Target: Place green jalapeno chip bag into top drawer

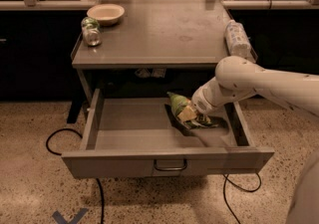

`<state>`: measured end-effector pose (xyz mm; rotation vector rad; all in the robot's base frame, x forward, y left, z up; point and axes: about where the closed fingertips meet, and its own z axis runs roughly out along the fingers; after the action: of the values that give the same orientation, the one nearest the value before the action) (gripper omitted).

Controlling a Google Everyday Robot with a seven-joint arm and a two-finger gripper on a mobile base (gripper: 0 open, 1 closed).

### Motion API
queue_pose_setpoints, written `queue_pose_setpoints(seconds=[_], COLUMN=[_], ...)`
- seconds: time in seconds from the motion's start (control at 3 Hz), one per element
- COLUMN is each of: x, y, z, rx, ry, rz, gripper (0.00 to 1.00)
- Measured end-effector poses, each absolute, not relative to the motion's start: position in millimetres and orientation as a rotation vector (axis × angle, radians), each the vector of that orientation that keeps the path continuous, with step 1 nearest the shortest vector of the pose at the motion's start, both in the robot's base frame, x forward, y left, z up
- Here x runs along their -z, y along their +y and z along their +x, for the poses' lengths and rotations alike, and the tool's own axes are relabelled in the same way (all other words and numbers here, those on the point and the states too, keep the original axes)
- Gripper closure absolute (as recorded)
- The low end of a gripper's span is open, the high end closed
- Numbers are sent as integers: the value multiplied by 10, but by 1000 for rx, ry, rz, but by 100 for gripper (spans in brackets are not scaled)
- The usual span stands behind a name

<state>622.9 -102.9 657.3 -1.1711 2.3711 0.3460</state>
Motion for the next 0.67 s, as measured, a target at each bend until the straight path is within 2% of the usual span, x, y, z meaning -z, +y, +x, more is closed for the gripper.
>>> queue_pose_setpoints(seconds=[0.33, 0.67], x=[-6524, -6523], y=[-1022, -1021], z=[6238, 6238], rx=[-353, -353], ry=[2377, 2377], rz=[-1170, -1171], gripper=[82, 58])
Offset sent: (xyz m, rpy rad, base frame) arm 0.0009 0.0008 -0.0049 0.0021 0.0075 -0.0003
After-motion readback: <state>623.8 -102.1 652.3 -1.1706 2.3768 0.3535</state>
